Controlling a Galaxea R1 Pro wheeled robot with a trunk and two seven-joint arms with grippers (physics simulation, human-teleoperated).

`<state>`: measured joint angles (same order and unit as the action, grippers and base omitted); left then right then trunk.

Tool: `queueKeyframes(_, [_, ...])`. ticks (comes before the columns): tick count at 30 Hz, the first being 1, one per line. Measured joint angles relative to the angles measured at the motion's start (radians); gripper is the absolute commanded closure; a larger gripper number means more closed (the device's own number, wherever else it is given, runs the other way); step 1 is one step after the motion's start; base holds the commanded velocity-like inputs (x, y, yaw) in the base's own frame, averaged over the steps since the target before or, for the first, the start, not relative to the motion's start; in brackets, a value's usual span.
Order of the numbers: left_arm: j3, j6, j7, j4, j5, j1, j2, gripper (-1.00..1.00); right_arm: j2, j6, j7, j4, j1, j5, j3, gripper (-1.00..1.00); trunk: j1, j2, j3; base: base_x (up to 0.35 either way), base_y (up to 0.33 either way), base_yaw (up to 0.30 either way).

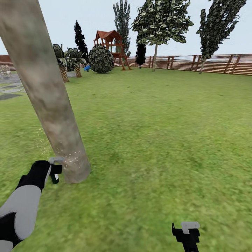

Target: In the garden, pick up the pesticide atomizer on the floor and spray pesticide onto both trees until each tree trunk is fully covered.

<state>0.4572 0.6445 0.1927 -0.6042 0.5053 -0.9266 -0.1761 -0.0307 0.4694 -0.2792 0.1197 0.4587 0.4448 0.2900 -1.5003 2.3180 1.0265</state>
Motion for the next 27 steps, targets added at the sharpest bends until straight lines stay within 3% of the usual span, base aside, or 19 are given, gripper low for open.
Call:
queueKeyframes(2, [-0.035,0.001,0.0,-0.003,-0.001,-0.008,0.006,1.0,0.0,0.0,0.0,0.0,0.0,0.0,0.0,-1.0,0.0,0.0,0.0,0.0,0.0,0.033])
queueKeyframes(5, [-0.056,0.034,0.0,-0.008,0.004,-0.029,0.004,1.0,0.0,0.0,0.0,0.0,0.0,0.0,0.0,-1.0,0.0,0.0,0.0,0.0,0.0,0.219])
queueKeyframes(9, [-0.059,0.048,0.005,-0.012,0.002,-0.029,-0.015,1.0,0.0,0.0,0.0,0.0,0.0,0.0,0.0,-1.0,0.0,0.0,0.0,0.0,0.0,0.263])
queueKeyframes(23, [-0.067,0.048,0.005,-0.017,0.004,-0.03,-0.002,1.0,-0.002,0.0,0.0,0.0,0.0,0.0,0.0,-1.0,0.0,0.0,0.0,0.119,-0.159,0.021])
queueKeyframes(27, [-0.066,0.051,0.005,-0.084,0.001,-0.019,-0.002,1.0,-0.001,0.0,0.0,0.0,0.0,0.0,0.0,-1.0,0.0,0.0,0.0,0.003,-0.276,0.0])
